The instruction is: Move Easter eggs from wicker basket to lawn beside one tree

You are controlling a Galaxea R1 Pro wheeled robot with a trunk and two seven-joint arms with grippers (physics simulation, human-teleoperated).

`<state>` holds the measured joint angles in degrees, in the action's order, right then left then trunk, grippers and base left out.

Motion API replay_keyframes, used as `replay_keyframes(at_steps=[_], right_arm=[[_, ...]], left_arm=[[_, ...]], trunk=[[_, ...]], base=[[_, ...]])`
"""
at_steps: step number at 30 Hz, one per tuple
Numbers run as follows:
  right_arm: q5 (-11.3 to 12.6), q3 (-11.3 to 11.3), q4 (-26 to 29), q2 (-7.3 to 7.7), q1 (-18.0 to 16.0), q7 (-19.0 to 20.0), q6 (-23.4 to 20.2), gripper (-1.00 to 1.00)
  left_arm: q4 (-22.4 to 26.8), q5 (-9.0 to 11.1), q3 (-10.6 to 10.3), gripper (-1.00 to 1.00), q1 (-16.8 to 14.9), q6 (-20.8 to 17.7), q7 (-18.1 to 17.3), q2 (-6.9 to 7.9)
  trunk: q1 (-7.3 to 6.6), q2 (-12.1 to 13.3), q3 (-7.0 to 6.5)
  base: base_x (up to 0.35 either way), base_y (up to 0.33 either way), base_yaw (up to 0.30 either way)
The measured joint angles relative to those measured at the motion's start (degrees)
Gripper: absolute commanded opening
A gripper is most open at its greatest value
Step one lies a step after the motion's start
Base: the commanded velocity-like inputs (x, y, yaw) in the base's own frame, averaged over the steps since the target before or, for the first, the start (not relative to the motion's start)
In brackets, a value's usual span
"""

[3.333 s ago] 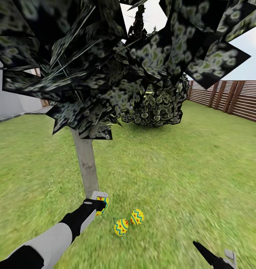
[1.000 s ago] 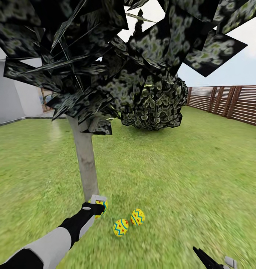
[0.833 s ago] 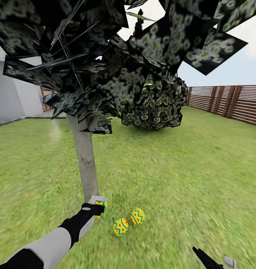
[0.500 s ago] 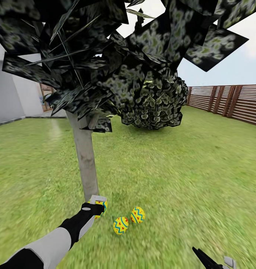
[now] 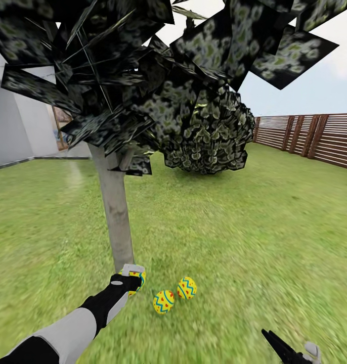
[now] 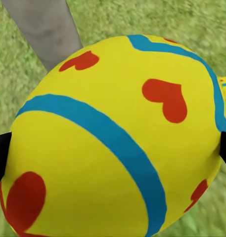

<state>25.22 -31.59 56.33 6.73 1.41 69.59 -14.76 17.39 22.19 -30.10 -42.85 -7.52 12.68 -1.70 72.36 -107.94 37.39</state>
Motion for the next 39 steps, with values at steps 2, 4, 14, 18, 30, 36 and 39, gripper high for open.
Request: replay_keyframes(at_steps=[2,4,14,18,30,36,39], right_arm=[[0.3,0.0,3.7,-0.19,-0.4,-1.1,-4.3,1.0],[0.4,0.0,5.8,-0.23,-1.6,-4.3,-9.5,1.0],[0.6,0.1,14.5,-0.22,-4.5,-13.8,-16.4,1.0],[0.6,-0.2,15.4,-0.01,-4.5,-13.8,-20.9,1.0],[0.5,0.7,15.5,0.04,-4.5,-13.4,-21.8,1.0],[0.4,0.6,15.3,-0.2,-4.5,-13.3,-21.1,1.0],[0.3,0.7,15.2,-0.22,-4.5,-13.3,-20.9,1.0]], left_arm=[[0.0,0.0,0.0,-1.0,0.0,0.0,0.0,0.0],[0.0,0.0,0.0,-1.0,0.0,0.1,0.0,-0.01],[0.0,-0.1,-0.1,-1.0,0.0,0.0,0.1,-0.06],[0.0,-0.1,-0.1,-1.0,0.0,0.0,0.1,-0.08],[0.0,-0.1,-0.1,-1.0,0.0,0.0,0.1,-0.07],[0.0,-0.2,-0.2,-1.0,0.0,0.0,0.1,-0.08],[0.0,-0.2,-0.2,-1.0,0.0,0.0,0.1,-0.09]], trunk=[[0.44,-0.8,0.36],[0.88,-1.6,0.71],[3.08,-5.6,2.5],[3.96,-7.2,3.22],[6.6,-12.0,5.38],[7.91,-14.4,6.45],[8.57,-15.6,6.99]], base=[[0.0,0.0,0.0],[0.0,0.0,0.0],[0.0,0.0,0.0],[0.0,0.0,0.0],[0.0,0.0,0.0],[0.0,0.0,0.0],[0.0,0.0,0.0]])
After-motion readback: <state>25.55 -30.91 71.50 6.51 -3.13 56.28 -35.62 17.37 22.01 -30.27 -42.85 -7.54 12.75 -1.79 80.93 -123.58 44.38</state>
